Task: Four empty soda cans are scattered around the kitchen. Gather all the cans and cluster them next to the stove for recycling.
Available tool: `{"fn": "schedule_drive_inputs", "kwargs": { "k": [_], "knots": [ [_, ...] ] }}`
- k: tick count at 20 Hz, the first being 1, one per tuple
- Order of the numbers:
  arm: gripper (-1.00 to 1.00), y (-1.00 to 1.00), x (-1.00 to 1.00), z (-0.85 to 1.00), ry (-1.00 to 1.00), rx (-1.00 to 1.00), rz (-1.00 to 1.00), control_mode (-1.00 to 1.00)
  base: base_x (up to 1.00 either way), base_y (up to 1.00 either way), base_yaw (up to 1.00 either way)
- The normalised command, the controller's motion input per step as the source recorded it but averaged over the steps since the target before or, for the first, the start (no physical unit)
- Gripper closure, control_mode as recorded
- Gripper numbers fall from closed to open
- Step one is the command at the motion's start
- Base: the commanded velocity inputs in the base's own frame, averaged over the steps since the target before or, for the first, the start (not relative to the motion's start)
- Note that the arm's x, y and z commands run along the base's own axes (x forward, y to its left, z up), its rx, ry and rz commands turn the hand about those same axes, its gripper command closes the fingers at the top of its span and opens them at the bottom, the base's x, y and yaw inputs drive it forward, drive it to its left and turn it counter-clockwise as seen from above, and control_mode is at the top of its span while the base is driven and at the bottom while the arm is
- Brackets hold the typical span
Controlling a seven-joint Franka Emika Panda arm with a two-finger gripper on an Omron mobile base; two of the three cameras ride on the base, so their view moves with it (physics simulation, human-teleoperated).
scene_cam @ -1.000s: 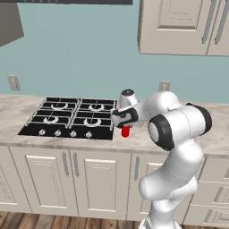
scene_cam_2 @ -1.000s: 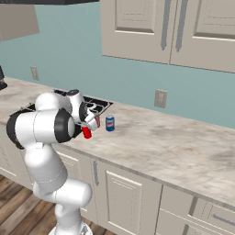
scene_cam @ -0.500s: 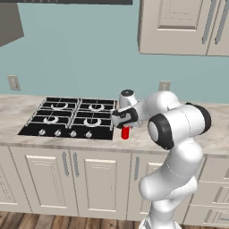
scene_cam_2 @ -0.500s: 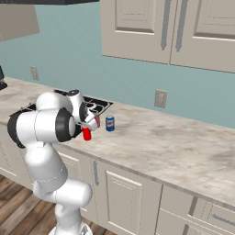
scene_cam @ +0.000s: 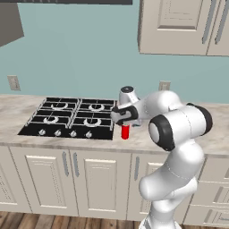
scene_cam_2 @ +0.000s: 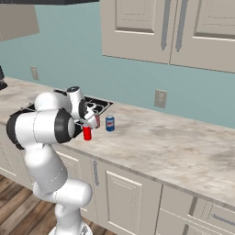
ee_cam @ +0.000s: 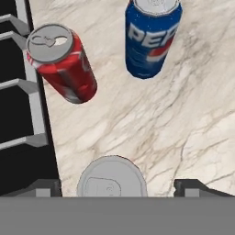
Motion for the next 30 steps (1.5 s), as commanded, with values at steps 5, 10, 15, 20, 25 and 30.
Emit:
{"fn": "schedule_drive_inputs", "kwargs": {
  "k": [5, 10, 15, 20, 25, 30],
  "knots": [
    [-1.00, 0.00, -0.08, 0.57, 0.11, 0.05, -0.03, -1.00, 0.00, 0.00, 0.00],
    [-1.00, -0.07, -0.40, 0.24, 0.12, 0.04, -0.02, -1.00, 0.00, 0.00, 0.00],
    [-1.00, -0.20, -0.72, 0.23, 0.00, 0.04, 0.06, -1.00, 0.00, 0.00, 0.00],
    [-1.00, -0.34, -0.99, 0.00, -0.02, 0.00, 0.17, -1.00, 0.00, 0.00, 0.00],
    [-1.00, -0.21, -0.98, -0.02, -0.02, -0.01, 0.18, -1.00, 0.00, 0.00, 0.00],
    [-1.00, 0.00, -0.39, -0.09, 0.07, -0.08, 0.16, -1.00, 0.00, 0.00, 0.00]
  ]
}}
